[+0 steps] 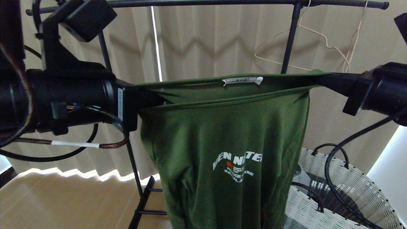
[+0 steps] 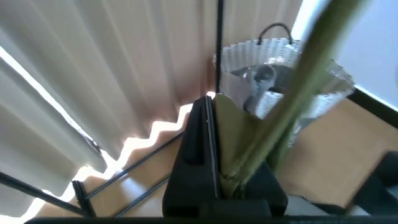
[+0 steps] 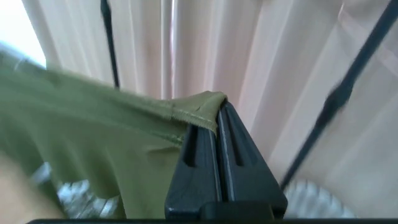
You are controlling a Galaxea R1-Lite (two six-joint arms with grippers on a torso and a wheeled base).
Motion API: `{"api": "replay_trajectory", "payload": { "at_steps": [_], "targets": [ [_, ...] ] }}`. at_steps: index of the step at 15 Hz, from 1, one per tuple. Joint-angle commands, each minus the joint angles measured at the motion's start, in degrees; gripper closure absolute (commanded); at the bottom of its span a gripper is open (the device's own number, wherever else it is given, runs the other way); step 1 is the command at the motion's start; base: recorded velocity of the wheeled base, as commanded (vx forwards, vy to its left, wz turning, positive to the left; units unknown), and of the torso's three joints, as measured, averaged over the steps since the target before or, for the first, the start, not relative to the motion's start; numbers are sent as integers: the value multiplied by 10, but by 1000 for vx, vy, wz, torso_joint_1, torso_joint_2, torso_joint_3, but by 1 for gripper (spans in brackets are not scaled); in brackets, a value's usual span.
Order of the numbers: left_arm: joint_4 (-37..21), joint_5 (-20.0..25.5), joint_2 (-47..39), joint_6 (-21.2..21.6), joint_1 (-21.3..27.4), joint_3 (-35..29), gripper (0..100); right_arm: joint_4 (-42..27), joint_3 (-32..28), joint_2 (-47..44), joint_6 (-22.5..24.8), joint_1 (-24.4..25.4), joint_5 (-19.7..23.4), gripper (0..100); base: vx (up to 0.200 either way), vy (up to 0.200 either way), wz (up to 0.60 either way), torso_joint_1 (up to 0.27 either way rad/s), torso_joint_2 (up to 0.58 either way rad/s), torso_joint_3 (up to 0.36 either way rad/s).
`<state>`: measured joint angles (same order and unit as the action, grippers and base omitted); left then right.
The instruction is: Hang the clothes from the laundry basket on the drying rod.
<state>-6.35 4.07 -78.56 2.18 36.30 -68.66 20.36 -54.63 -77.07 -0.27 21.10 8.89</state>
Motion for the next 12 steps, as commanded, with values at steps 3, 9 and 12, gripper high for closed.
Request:
{"api": "replay_trajectory", "payload": {
  "at_steps": [3, 9, 12],
  "targets": [
    [-1, 1, 57, 2, 30, 53, 100, 79, -48, -129, -1, 1, -1, 100, 0, 0, 0, 0, 0, 0],
    [21, 0, 24, 5, 25, 34, 100, 63, -42, -106, 0, 1, -5, 100, 0, 0, 0, 0, 0, 0],
    [74, -3, -51, 13, -12, -17, 100, 33, -29, -61, 0, 1, -5, 100, 0, 0, 0, 0, 0, 0]
  ]
}}
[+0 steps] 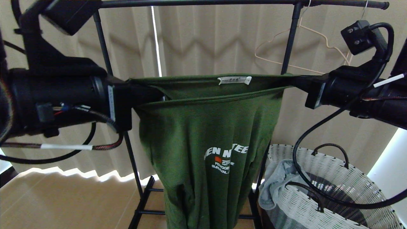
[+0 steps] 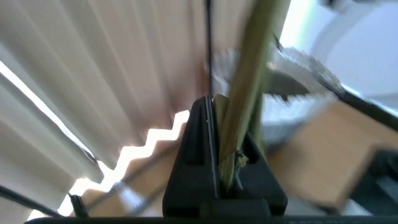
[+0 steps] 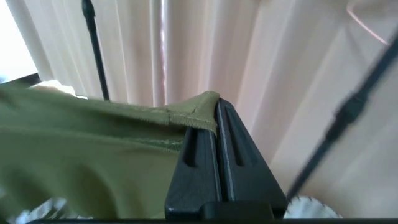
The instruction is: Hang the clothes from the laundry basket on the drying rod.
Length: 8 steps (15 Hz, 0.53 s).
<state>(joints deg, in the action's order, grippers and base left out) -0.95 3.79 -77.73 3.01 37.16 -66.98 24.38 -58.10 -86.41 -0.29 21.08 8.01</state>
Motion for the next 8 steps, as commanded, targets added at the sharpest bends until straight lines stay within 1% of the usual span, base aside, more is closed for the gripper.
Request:
{"api": "replay_trajectory", "payload": {
  "at_steps": [1, 3, 4, 5, 6, 8],
  "targets": [
    [24, -1, -87, 10, -24, -71, 100, -26, 7, 60, 0, 1, 3, 100, 0, 0, 0, 0, 0, 0],
    [24, 2, -103, 16, -41, -121, 100, -52, 21, 99, -1, 1, 5, 100, 0, 0, 0, 0, 0, 0],
    [23, 3, -104, 16, -41, -135, 100, -56, 36, 108, -1, 1, 6, 100, 0, 0, 0, 0, 0, 0],
    [22, 3, -105, 16, -41, -135, 100, -54, 61, 113, 0, 1, 6, 100, 0, 0, 0, 0, 0, 0],
    [23, 3, -104, 16, -40, -116, 100, -49, 78, 110, 0, 1, 6, 100, 0, 0, 0, 0, 0, 0],
    [29, 1, -102, 19, -40, -64, 100, -47, 82, 106, 0, 1, 6, 100, 0, 0, 0, 0, 0, 0]
  ]
}}
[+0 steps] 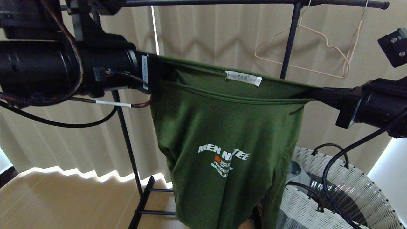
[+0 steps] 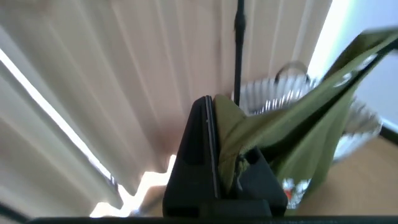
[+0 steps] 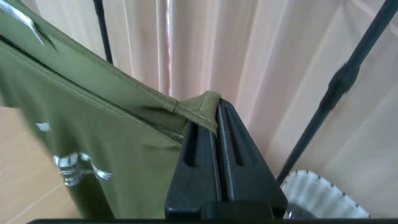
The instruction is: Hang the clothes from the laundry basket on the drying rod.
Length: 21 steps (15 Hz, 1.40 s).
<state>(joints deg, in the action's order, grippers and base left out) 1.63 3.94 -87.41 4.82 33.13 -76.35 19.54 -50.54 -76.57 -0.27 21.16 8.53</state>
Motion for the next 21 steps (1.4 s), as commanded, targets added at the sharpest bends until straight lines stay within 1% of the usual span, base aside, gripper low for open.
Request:
{"api": "replay_trajectory", "payload": {
  "at_steps": [1, 2, 3, 5, 8, 11, 17, 18, 20, 21],
  "targets": [
    [11, -1, -3, 0, 0, 38, 100, 2, 1, 6, 0, 0, 1, 100, 0, 0, 0, 0, 0, 0],
    [14, -2, -1, -1, 0, 37, 100, 2, -3, 6, 0, 0, 1, 100, 0, 0, 0, 0, 0, 0],
    [15, -1, 3, 0, 0, 23, 100, 4, -32, -1, 0, 0, 1, 100, 0, 0, 0, 0, 0, 0],
    [14, -1, 3, 1, 0, 7, 100, 4, -59, -13, -1, 0, 2, 100, 0, 0, 0, 0, 0, 0],
    [15, -1, 14, 4, 1, 43, 100, 5, -29, -17, -1, 0, 1, 100, 0, 0, 0, 0, 0, 0],
    [15, 0, 18, 5, 1, 34, 100, 4, -39, -17, 0, 0, 0, 100, 0, 0, 0, 0, 0, 0],
    [15, -1, 18, 5, 0, 37, 100, 0, -33, -17, 0, 0, 2, 100, 0, 0, 0, 0, 0, 0],
    [15, -1, 18, 6, 0, 37, 100, -2, -33, -17, 0, 0, 1, 0, 0, 0, 0, 0, 0, 0],
    [15, -1, 18, 5, 1, 40, 100, 2, -32, -16, 0, 0, 2, 0, 0, 0, 0, 0, 0, 0],
    [17, -1, 19, 2, 1, 40, 100, 3, -11, -13, 0, 1, 0, 0, 0, 0, 0, 0, 0, 0]
  ]
}}
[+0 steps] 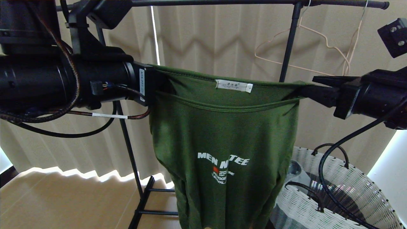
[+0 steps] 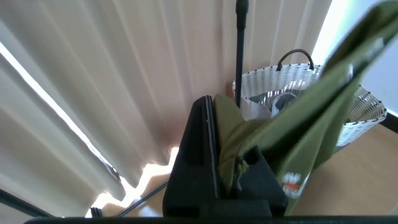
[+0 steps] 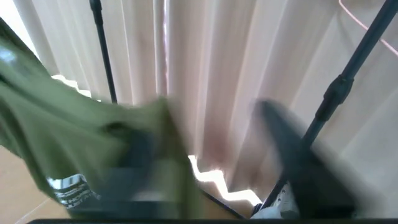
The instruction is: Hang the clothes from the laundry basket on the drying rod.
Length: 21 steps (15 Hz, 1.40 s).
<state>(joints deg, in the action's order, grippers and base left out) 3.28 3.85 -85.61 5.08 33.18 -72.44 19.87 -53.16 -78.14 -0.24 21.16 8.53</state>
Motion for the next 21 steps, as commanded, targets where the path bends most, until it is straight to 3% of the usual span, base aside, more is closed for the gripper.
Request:
{"api": "replay_trajectory", "payload": {
  "at_steps": [1, 4, 8, 11, 13, 21],
  "targets": [
    [5, 0, -2, 0, 0, 4, 100, 2, 54, 7, 2, 2, -1, 0, 0, 0, 0, 0, 0, 0],
    [40, -1, -9, 4, 0, 46, 100, 87, 114, 18, 12, 17, 3, 0, 0, 0, 0, 0, 0, 0],
    [45, -10, -23, 22, -14, 53, 100, 100, 189, 51, 10, 58, 29, 0, 0, 0, 0, 0, 0, 0],
    [45, -39, -25, 23, -16, 55, 100, 100, 198, 83, 9, 68, 77, 0, 0, 0, 0, 0, 0, 0],
    [45, -57, -25, 32, -22, 61, 100, 100, 204, 91, 9, 67, 79, 0, 0, 0, 0, 0, 0, 0],
    [45, -58, -21, 34, -28, 77, 100, 100, 221, 118, 10, 67, 77, 0, 0, 0, 0, 0, 0, 0]
  ]
}}
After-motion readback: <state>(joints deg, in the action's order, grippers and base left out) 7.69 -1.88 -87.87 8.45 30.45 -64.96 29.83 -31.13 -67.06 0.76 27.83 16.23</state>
